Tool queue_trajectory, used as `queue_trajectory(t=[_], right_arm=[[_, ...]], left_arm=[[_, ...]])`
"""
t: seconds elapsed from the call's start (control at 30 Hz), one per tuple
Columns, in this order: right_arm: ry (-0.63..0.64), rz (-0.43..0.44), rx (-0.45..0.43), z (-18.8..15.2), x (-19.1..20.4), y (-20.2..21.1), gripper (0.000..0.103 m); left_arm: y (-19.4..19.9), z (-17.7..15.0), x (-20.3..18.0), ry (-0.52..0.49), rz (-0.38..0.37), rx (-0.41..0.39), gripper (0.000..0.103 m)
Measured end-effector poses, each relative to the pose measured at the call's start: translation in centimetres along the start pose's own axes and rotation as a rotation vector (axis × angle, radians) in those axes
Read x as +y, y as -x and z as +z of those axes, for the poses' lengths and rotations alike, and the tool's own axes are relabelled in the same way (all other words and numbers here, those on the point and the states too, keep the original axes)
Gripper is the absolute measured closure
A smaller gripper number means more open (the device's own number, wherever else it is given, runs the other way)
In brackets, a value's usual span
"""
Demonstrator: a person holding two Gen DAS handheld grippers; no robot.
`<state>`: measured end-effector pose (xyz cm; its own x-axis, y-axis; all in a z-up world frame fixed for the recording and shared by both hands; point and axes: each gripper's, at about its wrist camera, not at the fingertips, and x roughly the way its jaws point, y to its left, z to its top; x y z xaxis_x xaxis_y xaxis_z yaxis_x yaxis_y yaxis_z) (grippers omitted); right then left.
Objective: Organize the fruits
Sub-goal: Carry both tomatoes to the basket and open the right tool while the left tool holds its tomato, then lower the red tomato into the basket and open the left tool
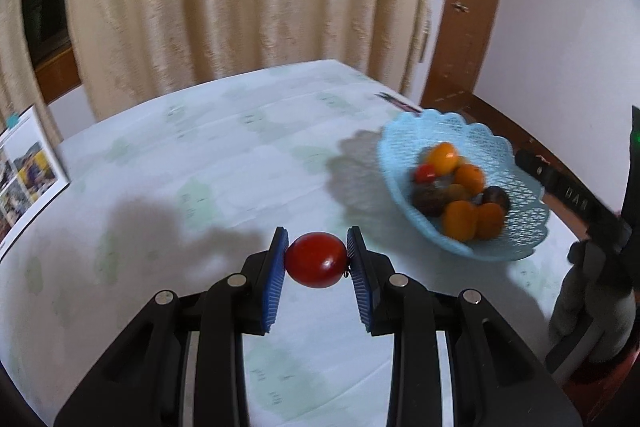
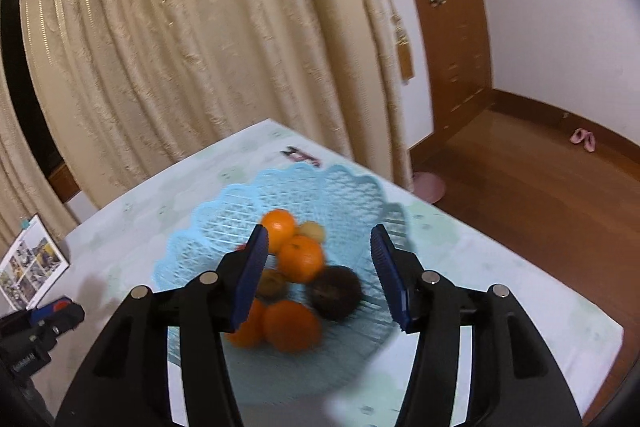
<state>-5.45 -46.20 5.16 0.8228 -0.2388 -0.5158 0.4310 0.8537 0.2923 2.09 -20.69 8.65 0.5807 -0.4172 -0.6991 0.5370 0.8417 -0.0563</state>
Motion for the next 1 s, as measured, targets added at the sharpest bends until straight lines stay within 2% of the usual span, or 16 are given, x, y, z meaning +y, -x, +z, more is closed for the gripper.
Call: queue_trajectory(t=[0.1,0.17,0.4,0.57,1.0], right_arm=[[-0.007,-0.034,-0.026,-0.7,-1.1,0.9,0.046],[-0.02,-0.054,-0.045,-1.0,-1.8,1.3,0.041],[-0.046,-0.082,-0.07,-1.6,-3.2,1.6,0.041],[-0.068,-0.083,-0.071,-1.9,-3.6,1.4,0.038],[-0.096,-0.078,-0.069,-2.1,-3.9,1.2,0.037]], left_arm=[[-0.7,0.6,-2.0,-0.03,-0.022,0.0,0.072],[-1.3,1.0,-3.2,-0.047,-0.036,0.002,0.072],[-2.8,2.2,-6.8,-0.093,-0.074,0.002,0.072],[-3.8,2.6,-7.9,-0.107,-0.092,0.006,0.072],[-5.7,2.5,-8.9,-0.115,-0.109,0.028,0.072]])
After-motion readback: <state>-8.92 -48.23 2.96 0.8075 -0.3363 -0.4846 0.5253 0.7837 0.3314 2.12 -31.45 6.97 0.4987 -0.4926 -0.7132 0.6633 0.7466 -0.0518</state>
